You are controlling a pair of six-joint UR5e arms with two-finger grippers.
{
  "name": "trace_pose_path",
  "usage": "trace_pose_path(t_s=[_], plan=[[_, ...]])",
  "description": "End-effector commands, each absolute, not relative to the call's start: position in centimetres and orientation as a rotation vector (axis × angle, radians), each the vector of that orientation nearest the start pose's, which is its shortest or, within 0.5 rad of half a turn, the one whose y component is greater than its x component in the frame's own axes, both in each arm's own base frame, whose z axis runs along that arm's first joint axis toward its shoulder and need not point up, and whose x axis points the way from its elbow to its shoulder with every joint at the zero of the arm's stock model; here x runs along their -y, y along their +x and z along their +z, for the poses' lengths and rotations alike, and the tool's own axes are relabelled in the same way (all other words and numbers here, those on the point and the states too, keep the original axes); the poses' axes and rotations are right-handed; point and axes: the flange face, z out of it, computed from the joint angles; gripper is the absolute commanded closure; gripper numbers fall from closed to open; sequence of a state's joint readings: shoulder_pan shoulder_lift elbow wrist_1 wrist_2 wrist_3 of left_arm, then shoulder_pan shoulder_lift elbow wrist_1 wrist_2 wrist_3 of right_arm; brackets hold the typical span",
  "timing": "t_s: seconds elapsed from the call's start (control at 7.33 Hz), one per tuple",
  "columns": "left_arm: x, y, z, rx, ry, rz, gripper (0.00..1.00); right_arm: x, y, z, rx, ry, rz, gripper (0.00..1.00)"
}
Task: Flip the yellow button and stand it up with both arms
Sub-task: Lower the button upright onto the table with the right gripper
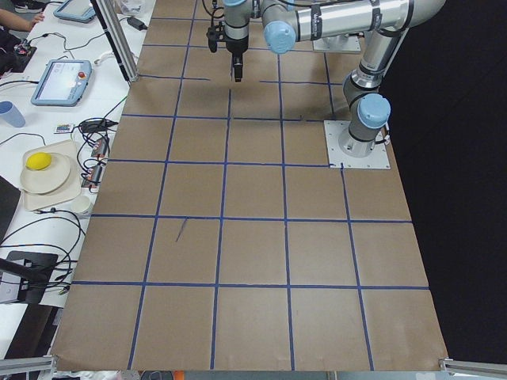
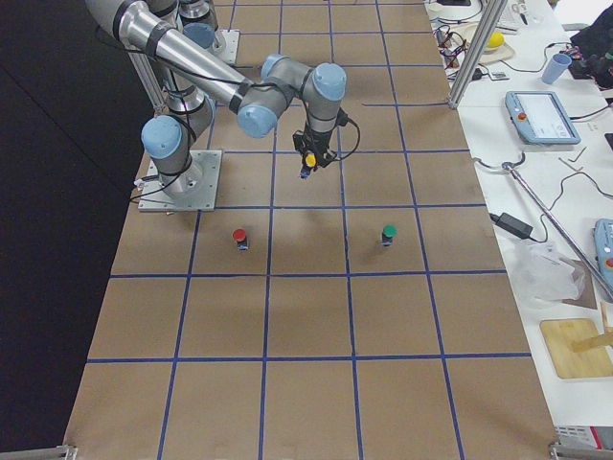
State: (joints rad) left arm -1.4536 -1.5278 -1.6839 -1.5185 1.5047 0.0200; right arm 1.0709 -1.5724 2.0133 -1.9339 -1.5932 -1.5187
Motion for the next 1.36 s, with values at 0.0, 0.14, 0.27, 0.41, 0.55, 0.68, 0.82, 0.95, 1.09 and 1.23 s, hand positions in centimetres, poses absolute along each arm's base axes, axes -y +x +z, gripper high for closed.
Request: trace_pose_path(t_s=[0.0,0.14,0.27,0.41,0.55,0.68,0.82,0.95,1.09,1.23], plan=[[48.6,-7.4,48.6,-3.17,-0.128,0.086,0.0,43.3,-15.3,29.4,-2.58,-1.812,0.03,0.81],[48.9,-7.5,48.8,-3.158,-0.1,0.094,0.0,42.9,-17.1,29.1,-2.547,-1.897,0.006,0.81],[49.2,-7.7,48.9,-3.169,-0.082,0.091,0.0,42.9,-17.5,28.4,-2.539,-1.972,-0.035,0.81],[48.6,-8.0,48.1,-3.162,-0.059,0.123,0.0,43.3,-17.7,27.8,-2.487,-2.047,-0.141,0.81],[48.3,-8.0,48.3,-3.159,-0.047,0.121,0.0,42.7,-20.0,26.3,-2.496,-1.974,-0.174,0.81],[48.2,-8.2,48.0,-3.164,-0.04,0.13,0.0,42.1,-22.4,24.6,-2.511,-1.91,-0.206,0.81],[48.3,-8.2,47.5,-3.17,-0.041,0.144,0.0,42.1,-22.8,24.2,-2.496,-1.922,-0.231,0.81],[48.2,-8.0,47.7,-3.172,-0.048,0.137,0.0,42.1,-22.9,24.1,-2.492,-1.932,-0.232,0.77],[48.2,-8.0,48.0,-3.166,-0.047,0.13,0.0,42.1,-23.0,24.1,-2.507,-1.923,-0.229,0.74],[47.7,-7.9,47.5,-3.164,-0.05,0.145,0.0,41.9,-23.4,24.1,-2.516,-1.914,-0.232,0.74]])
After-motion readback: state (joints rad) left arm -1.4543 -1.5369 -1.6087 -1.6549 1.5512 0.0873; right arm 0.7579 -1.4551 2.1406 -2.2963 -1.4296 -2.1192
